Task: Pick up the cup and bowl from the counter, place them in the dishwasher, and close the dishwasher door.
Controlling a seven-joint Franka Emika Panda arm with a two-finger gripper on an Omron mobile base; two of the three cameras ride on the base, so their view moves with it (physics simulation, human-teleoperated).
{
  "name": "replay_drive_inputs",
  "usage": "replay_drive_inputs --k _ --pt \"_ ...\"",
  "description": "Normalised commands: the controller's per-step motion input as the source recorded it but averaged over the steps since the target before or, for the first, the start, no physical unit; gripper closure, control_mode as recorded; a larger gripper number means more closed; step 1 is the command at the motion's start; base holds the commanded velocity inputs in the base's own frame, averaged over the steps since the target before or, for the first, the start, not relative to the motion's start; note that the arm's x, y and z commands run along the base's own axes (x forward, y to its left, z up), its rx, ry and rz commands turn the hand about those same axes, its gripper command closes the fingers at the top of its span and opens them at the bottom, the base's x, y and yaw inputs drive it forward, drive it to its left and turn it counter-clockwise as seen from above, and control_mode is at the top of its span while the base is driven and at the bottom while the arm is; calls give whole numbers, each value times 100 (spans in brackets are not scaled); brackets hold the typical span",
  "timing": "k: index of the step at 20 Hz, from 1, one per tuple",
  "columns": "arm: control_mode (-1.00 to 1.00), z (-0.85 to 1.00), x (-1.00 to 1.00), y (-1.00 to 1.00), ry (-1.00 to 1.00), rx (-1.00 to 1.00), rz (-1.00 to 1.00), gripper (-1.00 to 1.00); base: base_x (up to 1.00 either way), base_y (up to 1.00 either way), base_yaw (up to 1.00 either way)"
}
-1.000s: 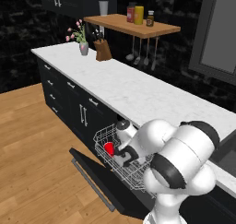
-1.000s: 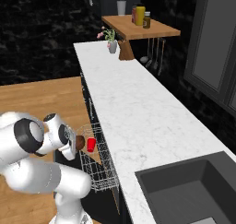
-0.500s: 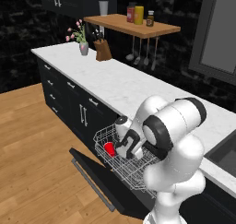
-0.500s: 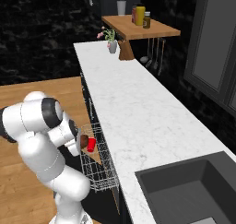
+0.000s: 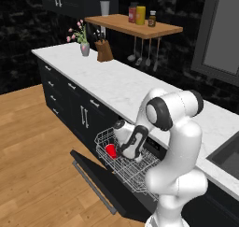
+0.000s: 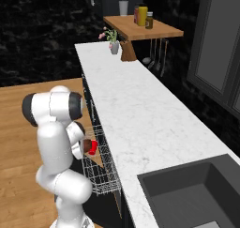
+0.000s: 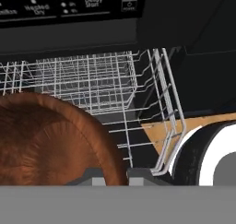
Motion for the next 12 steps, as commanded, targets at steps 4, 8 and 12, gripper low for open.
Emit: replay_drive_inputs --k 4,8,12 --pt "-100 -22 0 18 -6 -11 -1 100 0 0 0" --pt "-100 -8 -1 17 -12 -13 -2 100 0 0 0" --pt "-100 -9 -4 28 -17 -15 -3 100 0 0 0"
